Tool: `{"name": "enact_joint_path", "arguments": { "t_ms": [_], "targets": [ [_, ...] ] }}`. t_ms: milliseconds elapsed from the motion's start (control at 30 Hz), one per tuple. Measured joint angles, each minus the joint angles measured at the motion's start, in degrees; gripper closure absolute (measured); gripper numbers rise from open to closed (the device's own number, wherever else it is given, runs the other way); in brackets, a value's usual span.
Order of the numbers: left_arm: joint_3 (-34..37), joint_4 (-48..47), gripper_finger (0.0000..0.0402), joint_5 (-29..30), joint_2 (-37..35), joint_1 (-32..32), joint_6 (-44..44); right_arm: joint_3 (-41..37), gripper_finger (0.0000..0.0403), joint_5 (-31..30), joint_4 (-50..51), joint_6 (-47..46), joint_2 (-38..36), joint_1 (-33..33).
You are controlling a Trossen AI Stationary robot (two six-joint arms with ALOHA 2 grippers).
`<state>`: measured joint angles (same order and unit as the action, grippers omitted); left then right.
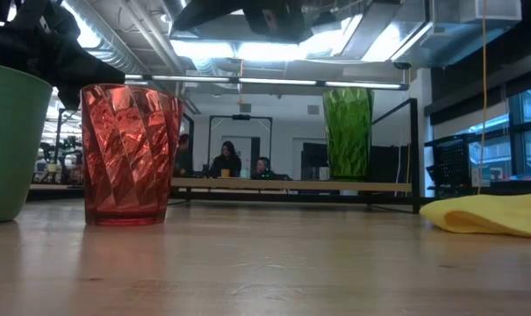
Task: Stack small to large cups/mugs on shelf
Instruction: Put the green cup on the shelf
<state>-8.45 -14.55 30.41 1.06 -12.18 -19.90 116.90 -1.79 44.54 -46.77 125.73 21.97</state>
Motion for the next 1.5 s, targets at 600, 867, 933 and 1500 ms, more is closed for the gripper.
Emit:
{"name": "enact_joint_path", "arguments": {
  "t_ms": [600, 867, 933, 1500],
  "targets": [
    [0.00, -0.04, 0.0372, -0.02, -0.01, 0.00, -0.01, -0.06, 0.0245, -7.62, -7.08, -4.53, 3.79, 0.38],
    [0.00, -0.04, 0.0372, -0.02, 0.00, 0.00, 0.00, -0.04, 0.0245, 5.85, -23.85, 2.20, 4.94, 0.50],
    [0.00, 0.03, 0.0372, 0.00, 0.00, 0.02, -0.02, -0.04, 0.0245, 9.39, -28.38, 1.89, 4.94, 0.53],
    [0.00, 0.00, 0.0372, -0.02, 0.00, 0.02, 0.00, 0.04, 0.0245, 17.38, -67.84, -2.94, 4.50, -1.79]
  ]
}}
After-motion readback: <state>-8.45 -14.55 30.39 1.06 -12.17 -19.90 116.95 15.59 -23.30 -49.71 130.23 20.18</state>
